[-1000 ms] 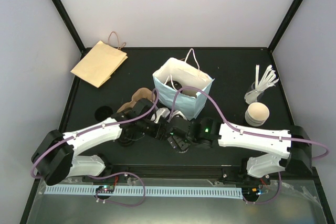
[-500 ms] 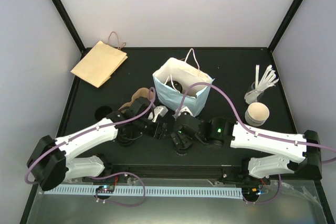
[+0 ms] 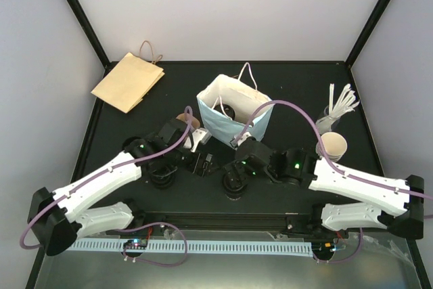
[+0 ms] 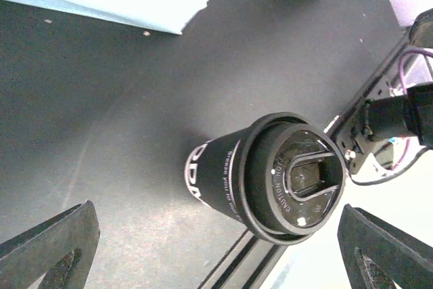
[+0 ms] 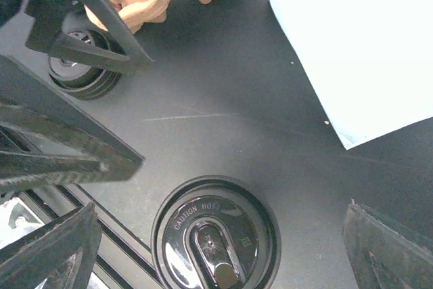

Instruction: Pack the takeout coffee

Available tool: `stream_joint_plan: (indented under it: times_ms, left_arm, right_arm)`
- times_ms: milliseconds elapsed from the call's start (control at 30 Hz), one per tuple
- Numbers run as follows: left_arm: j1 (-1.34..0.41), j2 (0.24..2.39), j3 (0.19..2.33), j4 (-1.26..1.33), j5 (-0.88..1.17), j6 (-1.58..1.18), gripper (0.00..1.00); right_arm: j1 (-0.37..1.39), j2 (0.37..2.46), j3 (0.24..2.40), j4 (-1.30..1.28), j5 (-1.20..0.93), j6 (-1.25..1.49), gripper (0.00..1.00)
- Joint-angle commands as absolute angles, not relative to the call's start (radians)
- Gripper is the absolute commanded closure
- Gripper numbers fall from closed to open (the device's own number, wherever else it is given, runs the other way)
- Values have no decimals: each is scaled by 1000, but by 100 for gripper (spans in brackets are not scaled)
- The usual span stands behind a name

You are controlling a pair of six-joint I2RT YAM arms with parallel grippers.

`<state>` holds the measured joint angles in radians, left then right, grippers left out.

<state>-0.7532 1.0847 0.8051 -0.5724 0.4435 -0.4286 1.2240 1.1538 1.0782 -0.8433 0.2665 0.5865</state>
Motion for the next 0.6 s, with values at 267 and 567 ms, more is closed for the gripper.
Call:
stream_joint_plan:
  times_ms: [267,567]
  left_arm:
    - [-750,959,845,-698,278,-331,1]
    - [-916,914,848,-634,190,-268,1]
  right_arm:
    - [1104,1037,960,-730,156,635,0]
    - [971,961,831,-607,-34,653,0]
